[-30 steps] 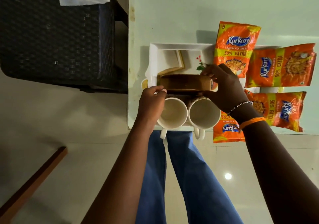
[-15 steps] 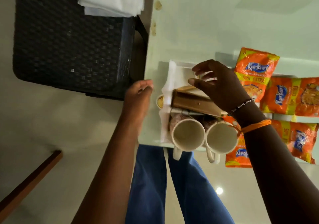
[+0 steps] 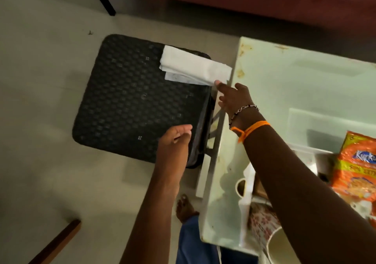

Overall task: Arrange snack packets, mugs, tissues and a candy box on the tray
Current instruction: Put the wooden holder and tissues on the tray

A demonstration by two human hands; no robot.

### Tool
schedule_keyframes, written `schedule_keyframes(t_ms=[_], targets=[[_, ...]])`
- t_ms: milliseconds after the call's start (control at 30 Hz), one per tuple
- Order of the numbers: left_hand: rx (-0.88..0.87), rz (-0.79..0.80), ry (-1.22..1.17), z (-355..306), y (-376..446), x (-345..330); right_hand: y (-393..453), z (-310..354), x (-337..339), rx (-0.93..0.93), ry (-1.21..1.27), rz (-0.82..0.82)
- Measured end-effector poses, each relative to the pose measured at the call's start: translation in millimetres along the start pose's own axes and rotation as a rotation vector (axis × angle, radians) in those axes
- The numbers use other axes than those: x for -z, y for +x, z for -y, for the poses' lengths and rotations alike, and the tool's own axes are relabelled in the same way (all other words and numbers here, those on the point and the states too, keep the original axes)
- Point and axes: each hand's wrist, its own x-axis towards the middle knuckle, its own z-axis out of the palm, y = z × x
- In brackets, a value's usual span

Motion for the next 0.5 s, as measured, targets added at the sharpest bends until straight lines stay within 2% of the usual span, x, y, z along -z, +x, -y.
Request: schedule_keyframes(t_ms=[67,167,367,500], targets=[[0.012,0.02,-0.005,-0.6,-1.2,3.2,9.6,4.0,-5.5,-0.054,0.136,-0.084],[0.034,0.04,-0.014,-0.6,-2.7,5.1,11.4,10.6,-9.4,-0.037,0.291,-0.129],[0.033,0.067,-0.033,-1.6,-5.0,-3.0,-12.3,13.6,7.8,-0.028,0.496,-0.003],[0.104,0.101,-0.206,-5.3,-4.0,-15.6,-38.1,5.8,46.2,-0.011,0.567,0.028]])
